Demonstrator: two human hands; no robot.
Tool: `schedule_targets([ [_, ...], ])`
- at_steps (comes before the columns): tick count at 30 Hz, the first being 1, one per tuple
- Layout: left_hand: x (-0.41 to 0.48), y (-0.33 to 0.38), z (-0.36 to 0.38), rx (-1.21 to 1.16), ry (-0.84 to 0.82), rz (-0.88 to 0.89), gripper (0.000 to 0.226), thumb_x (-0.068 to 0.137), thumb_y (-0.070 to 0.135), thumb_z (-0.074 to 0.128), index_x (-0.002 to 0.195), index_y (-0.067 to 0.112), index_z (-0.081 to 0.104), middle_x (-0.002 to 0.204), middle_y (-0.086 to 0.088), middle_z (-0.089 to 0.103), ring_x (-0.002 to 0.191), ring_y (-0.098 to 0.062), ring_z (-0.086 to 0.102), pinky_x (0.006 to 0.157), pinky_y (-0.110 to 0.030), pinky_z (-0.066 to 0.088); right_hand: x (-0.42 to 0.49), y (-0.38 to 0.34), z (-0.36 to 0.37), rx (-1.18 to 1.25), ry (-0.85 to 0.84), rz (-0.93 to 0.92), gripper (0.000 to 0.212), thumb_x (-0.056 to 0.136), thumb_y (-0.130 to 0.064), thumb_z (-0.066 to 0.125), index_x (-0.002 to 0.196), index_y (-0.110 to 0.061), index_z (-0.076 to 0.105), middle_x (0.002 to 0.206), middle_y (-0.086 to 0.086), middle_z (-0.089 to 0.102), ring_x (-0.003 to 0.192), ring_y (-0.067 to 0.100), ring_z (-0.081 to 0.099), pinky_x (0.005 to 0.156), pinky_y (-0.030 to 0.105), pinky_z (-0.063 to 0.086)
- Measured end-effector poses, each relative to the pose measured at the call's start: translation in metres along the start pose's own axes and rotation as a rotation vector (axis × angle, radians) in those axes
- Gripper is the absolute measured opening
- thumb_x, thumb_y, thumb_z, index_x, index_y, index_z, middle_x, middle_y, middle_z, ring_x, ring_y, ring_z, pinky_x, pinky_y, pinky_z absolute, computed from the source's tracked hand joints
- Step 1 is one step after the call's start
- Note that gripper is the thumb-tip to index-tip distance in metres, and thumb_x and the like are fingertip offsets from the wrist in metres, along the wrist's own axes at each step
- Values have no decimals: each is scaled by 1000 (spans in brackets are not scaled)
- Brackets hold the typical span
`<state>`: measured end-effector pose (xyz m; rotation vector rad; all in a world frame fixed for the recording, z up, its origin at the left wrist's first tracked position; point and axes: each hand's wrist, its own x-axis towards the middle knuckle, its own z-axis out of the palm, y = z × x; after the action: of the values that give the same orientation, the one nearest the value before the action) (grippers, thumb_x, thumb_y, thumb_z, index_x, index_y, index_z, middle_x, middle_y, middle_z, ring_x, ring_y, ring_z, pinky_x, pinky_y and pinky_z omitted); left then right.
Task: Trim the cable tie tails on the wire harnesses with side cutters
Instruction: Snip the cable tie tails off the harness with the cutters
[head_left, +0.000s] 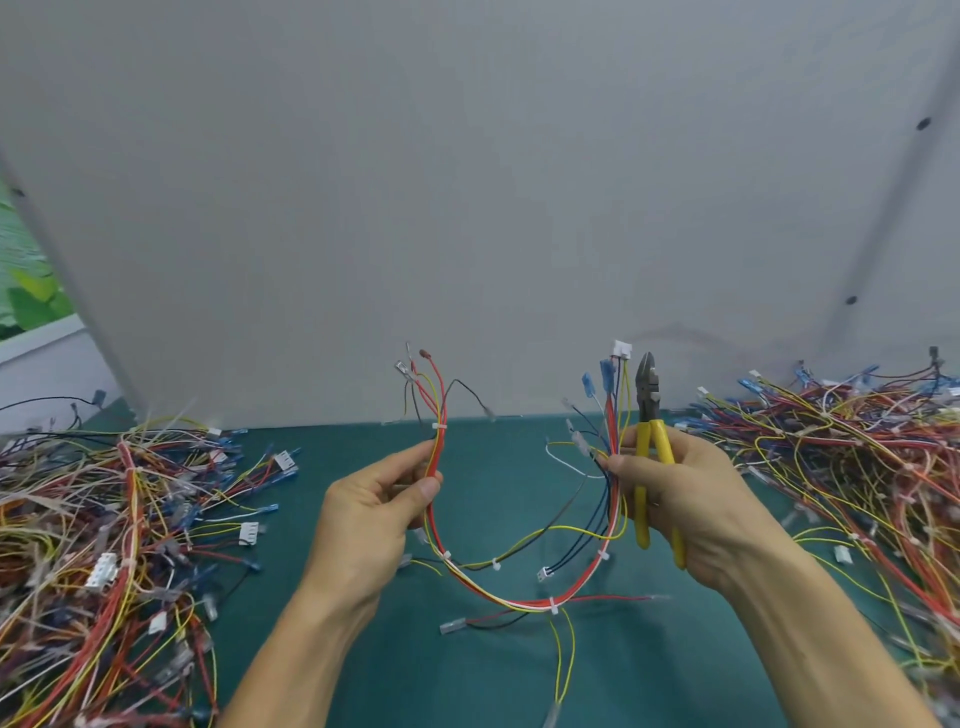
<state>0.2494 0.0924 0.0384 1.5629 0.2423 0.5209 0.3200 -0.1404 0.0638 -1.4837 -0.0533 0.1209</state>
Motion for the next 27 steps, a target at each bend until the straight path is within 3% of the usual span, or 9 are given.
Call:
schedule_targets([
  [6,-2,1,1,79,2,-15,36,84,-1,67,103,29,72,78,9,71,71,-4,62,65,-22,54,-3,-2,0,-86,-17,-15,22,77,10,70,90,-7,64,61,2,66,55,16,62,58,32,54],
  [9,-5,2,3,710,63,81,43,86,23,69,128,22,59,120,2,62,112,-17,56,99,-36,43,-7,-6,4,-79,3,-46,21,76,9,72,88,-7,64,63,3,63,54,16,61,55,29,55],
  [11,-14,9,12,932,123,204,50,86,35,67,133,22,55,131,-2,50,123,-23,40,102,-38,29,-10,-8,6,-102,13,-93,21,76,7,73,86,-10,65,59,-1,63,52,13,59,51,23,52],
  [13,-25,17,25,903,88,307,44,87,45,60,127,26,61,120,2,51,115,-19,40,98,-35,27,-13,-10,9,-151,17,-139,21,76,4,74,86,-12,66,58,-5,63,52,9,57,51,20,49],
  [16,-38,27,42,662,-163,259,60,75,68,44,115,31,68,100,18,55,91,2,50,85,-14,37,-18,-14,16,-161,-5,-180,20,76,4,74,86,-11,66,59,-6,62,49,4,54,50,15,46],
  [19,-44,28,51,540,-297,236,55,67,74,54,105,37,70,93,20,62,70,2,53,65,-8,38,-25,-18,23,-134,-33,-216,21,75,8,73,85,-8,65,61,-5,61,50,1,54,50,11,43],
  [22,-44,29,54,327,-339,141,17,72,54,71,87,47,71,91,19,71,70,-4,61,68,-21,50,-32,-21,32,-115,-78,-254,22,74,10,72,84,-6,63,62,-4,61,53,2,55,51,11,43],
  [24,-42,29,54,144,-375,75,15,76,29,76,89,37,75,88,14,75,81,-9,69,71,-20,53,-39,-21,39,-137,-121,-273,20,73,6,74,82,-9,63,63,-5,61,56,5,56,53,13,45],
  [27,-41,28,52,121,-297,78,22,82,10,72,79,31,77,66,11,70,61,0,61,58,-10,44,-45,-22,46,-284,-98,-347,12,79,-11,74,79,-16,63,67,-1,64,61,10,57,60,24,49],
])
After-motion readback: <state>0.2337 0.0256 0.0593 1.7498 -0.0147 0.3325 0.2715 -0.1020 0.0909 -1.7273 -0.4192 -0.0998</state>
